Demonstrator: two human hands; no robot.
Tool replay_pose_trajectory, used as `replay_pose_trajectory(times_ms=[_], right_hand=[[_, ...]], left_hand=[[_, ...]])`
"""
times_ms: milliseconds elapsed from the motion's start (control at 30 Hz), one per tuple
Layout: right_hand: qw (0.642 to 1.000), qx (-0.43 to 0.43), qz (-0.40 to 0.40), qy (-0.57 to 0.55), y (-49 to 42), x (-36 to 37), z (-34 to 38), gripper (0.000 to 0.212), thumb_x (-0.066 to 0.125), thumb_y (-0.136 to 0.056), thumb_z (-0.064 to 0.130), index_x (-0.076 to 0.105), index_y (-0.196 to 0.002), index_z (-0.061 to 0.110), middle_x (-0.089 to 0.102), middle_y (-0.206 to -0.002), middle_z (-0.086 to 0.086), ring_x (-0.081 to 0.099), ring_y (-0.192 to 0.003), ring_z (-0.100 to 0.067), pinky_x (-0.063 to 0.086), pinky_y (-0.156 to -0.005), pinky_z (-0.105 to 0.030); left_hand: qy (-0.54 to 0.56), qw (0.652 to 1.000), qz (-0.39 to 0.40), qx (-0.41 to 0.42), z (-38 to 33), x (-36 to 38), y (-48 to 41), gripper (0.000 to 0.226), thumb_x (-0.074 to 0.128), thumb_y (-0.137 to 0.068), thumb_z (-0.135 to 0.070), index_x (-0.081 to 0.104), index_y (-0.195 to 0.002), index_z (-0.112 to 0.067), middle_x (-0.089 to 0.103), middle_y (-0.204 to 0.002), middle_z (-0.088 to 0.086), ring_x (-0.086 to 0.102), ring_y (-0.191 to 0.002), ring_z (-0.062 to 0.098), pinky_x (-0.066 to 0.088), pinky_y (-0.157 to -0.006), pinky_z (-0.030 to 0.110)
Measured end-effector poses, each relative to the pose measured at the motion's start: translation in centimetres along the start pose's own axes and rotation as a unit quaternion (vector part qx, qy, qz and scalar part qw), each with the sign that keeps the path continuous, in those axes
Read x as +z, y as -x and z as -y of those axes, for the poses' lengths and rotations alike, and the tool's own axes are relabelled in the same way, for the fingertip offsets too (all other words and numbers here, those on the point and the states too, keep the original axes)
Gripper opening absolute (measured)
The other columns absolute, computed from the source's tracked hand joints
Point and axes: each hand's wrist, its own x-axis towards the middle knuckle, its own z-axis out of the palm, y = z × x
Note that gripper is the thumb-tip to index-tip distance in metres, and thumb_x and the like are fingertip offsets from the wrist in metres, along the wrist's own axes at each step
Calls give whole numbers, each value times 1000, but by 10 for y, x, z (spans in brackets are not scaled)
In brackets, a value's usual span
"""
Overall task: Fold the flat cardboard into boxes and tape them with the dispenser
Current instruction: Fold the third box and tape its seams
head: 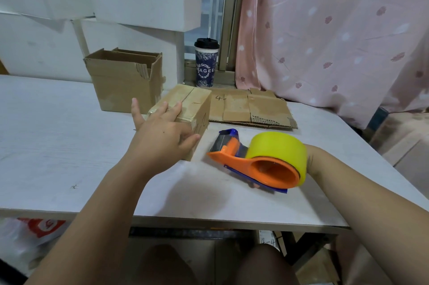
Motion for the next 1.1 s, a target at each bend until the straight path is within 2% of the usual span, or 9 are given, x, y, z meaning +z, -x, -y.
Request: replay_pose_trajectory(times_ms=[167,300,467,667,733,800,900,1000,1100], right_hand=[[989,23,134,-61,4,-2,10,12,52,-87,7,63,-84,10,67,-64,-9,64,-51,-17,51,-50,-22],[993,-32,115,-11,-6,-7,10,15,57,-87,8,69,-81,15,60,-61,-4,57,-48,-13,46,-47,-19],[987,-71,62,132,-13,-11,16,24,56,-90,-4,70,-107,5,65,-87,-12,60,-68,-20,48,-58,-24],[975,-103,-48,190,-26,-3,19,9,75,-81,22,74,-89,19,69,-80,-7,60,-67,-18,48,-62,-28],[960,-121,-86,239,-31,-1,23,10,77,-78,25,73,-87,21,69,-77,-2,60,-63,-13,47,-56,-23],[940,-139,-105,294,-34,1,28,12,76,-77,24,72,-87,21,66,-75,0,58,-63,-12,43,-52,-20],[904,-152,-119,381,-35,6,35,7,74,-75,24,69,-80,24,60,-65,4,53,-58,-11,34,-37,-12],[883,-155,-123,426,-36,12,38,13,72,-75,21,67,-86,27,58,-64,4,51,-56,-12,35,-39,-17],[878,-165,-127,431,-35,16,38,18,69,-76,18,69,-93,22,58,-65,3,51,-56,-13,35,-46,-22]], left_hand=[[2,999,43,-15,-4,-1,-1,50,31,-86,-67,66,-72,-34,13,-159,2,4,-146,24,-37,-93,49],[5,997,70,-11,-4,-3,0,47,33,-85,-67,61,-66,-34,6,-159,4,-3,-145,27,-36,-94,50],[-19,998,61,-7,-5,-2,1,43,34,-87,-66,67,-83,-39,2,-159,5,-5,-145,27,-41,-84,50],[-48,997,58,7,-13,4,7,38,38,-87,-64,65,-97,-39,0,-158,8,-7,-144,31,-35,-92,54],[-19,999,37,15,-12,4,7,33,42,-87,-60,49,-115,-43,4,-157,12,-5,-144,33,-29,-98,56],[-14,1000,18,22,-11,4,8,62,46,-88,-55,7,-136,-57,9,-156,15,1,-144,35,-23,-101,56],[-45,998,-31,23,-12,6,11,100,51,-91,-43,-42,-126,-50,23,-153,15,16,-142,35,-14,-105,55],[-84,993,-83,5,-12,14,13,109,56,-90,-29,-45,-129,-38,32,-149,3,28,-136,27,1,-101,47],[-63,992,-106,-30,-10,17,12,89,52,-93,-28,-17,-147,-32,36,-142,-9,32,-127,18,11,-89,38]])
